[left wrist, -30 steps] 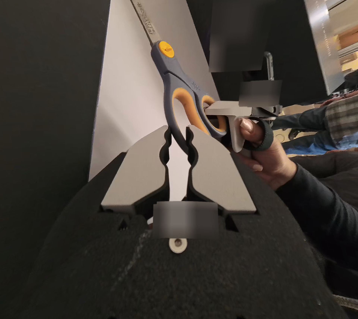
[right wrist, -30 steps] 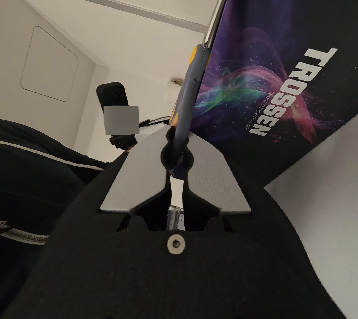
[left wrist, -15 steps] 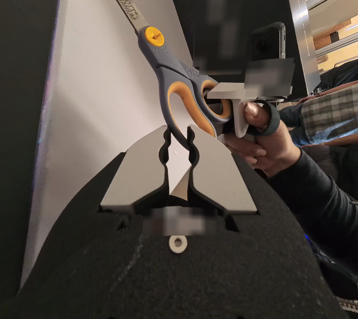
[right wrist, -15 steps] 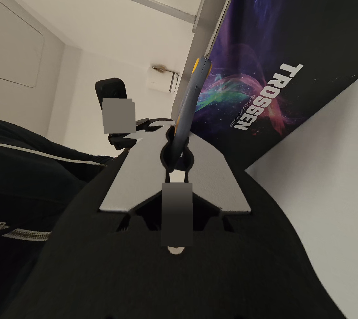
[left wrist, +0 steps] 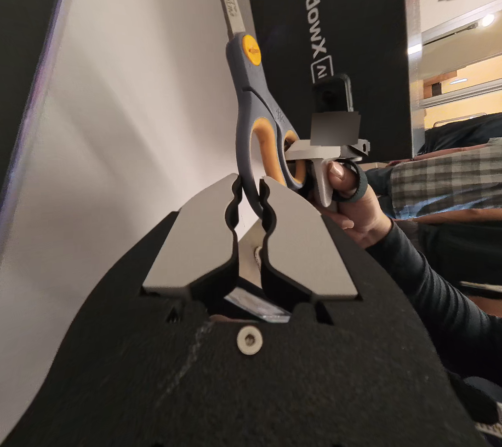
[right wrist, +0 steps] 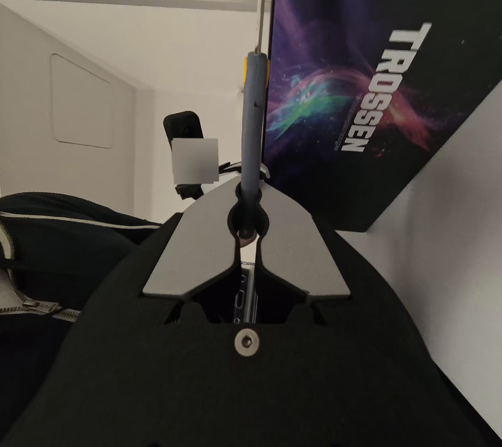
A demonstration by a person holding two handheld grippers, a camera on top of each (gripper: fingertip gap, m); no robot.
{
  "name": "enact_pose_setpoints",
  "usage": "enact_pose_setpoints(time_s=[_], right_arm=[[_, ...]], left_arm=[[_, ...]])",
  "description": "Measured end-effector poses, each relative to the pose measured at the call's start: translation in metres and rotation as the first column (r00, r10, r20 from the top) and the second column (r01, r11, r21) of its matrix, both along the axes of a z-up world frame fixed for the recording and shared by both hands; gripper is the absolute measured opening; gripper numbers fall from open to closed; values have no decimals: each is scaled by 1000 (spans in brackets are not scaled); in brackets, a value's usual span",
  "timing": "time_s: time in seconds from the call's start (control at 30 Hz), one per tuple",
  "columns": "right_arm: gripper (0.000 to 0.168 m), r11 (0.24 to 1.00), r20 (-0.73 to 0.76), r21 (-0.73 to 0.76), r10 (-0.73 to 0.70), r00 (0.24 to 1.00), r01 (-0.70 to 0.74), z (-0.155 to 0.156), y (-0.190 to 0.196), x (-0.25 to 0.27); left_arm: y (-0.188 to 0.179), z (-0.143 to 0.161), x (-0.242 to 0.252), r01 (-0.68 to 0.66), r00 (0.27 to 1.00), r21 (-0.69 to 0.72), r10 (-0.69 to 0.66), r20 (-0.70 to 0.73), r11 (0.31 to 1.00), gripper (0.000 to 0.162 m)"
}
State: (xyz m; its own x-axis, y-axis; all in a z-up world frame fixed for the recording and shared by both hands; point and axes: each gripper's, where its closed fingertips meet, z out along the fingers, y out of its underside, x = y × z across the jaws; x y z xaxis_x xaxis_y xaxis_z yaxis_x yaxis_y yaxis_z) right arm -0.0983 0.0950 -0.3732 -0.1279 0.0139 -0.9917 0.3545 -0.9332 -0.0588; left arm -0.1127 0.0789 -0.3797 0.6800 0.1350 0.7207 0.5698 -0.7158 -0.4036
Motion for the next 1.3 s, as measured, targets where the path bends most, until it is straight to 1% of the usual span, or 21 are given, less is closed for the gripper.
enact_pose_setpoints(time_s=[0.1,0.2,0.37,0.47,0.77,0.93,1.03,1.3], right_arm=[[3,999,7,13,33,999,-33,-6,-8,0],[3,997,8,2,75,997,-75,-9,-9,1],[3,991,-21,-18,135,991,-136,-7,-7,-1],[3,985,-34,-59,163,986,-165,-11,-4,-3],[3,978,-2,9,210,978,-210,-14,12,1],[3,976,-16,38,216,976,-216,-14,14,1],[2,980,-20,12,198,980,-198,-16,10,-2],[3,983,-27,20,182,983,-181,-13,0,-9]], left_arm=[[-9,-5,-5,-50,997,-34,51,56,998,9],[-15,-7,-8,-50,996,-45,53,66,998,9],[-17,-2,-11,-46,994,-39,49,94,998,9],[-14,-4,-16,-57,993,-44,61,103,997,9],[-2,-10,-9,-79,988,-40,84,133,996,9],[0,-10,-10,-92,987,-31,95,127,995,9],[-1,-12,-11,-117,981,-39,121,150,992,9],[-2,-11,-6,-123,982,-35,127,142,992,10]])
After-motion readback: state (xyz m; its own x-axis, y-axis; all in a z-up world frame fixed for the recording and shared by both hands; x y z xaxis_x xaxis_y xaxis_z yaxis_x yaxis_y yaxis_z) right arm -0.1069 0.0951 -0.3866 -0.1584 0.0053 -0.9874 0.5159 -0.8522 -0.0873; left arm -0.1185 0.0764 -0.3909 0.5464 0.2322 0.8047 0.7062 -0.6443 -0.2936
